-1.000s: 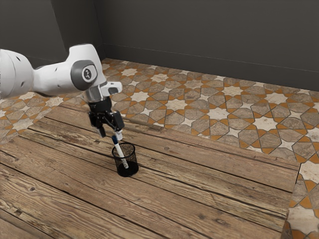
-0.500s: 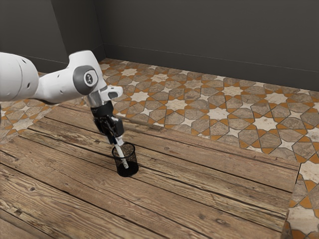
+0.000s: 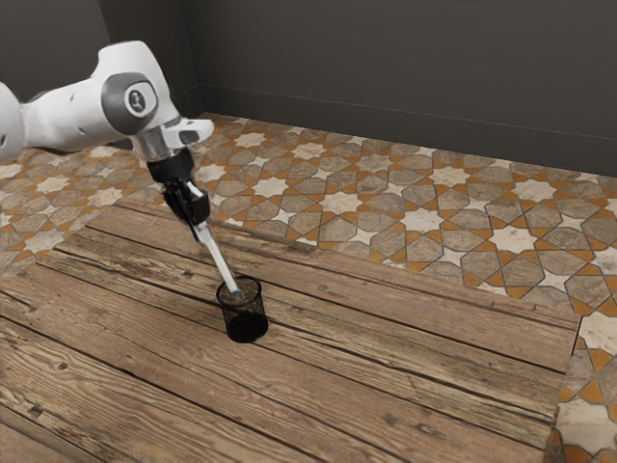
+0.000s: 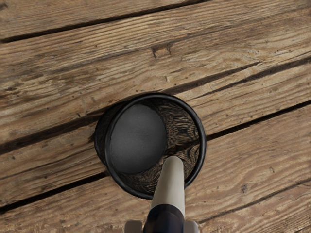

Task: Take the marker out of the pen holder and place it to the left of the pen holder.

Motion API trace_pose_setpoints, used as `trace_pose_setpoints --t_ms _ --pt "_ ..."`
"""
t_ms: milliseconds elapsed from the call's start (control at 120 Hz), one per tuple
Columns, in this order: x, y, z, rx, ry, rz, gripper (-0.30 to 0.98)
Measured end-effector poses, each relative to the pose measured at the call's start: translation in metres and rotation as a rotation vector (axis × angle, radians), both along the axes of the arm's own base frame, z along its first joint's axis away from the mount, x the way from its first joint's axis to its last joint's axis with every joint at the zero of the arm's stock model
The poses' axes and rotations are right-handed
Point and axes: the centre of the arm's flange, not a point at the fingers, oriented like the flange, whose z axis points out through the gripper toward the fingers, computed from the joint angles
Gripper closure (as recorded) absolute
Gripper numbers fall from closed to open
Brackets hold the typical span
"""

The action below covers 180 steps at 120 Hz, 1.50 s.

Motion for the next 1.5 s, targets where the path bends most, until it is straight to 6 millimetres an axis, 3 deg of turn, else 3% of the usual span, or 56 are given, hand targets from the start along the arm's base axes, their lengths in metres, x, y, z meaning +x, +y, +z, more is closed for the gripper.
trace_pose_setpoints --t_ms 108,183,258,342,550,842,1275,1500 --pt "-0.021 0.039 0.041 0.032 0.028 0.025 0.78" --pt "-0.034 0.061 0.047 0.057 0.091 0.042 0.79" --pt "-0.037 0.069 0.042 0.087 0.172 0.046 0.79" --pt "-0.027 0.071 0.021 0.121 0.278 0.043 0.79" --pt "0.039 0.073 -0.068 0.232 0.55 0.054 0.79" --pt "0.053 0.078 -0.142 0.304 0.814 0.1 0.79" --pt "0.053 0.09 -0.192 0.326 0.927 0.142 0.77" --pt "0.052 0.088 -0.2 0.324 0.945 0.155 0.4"
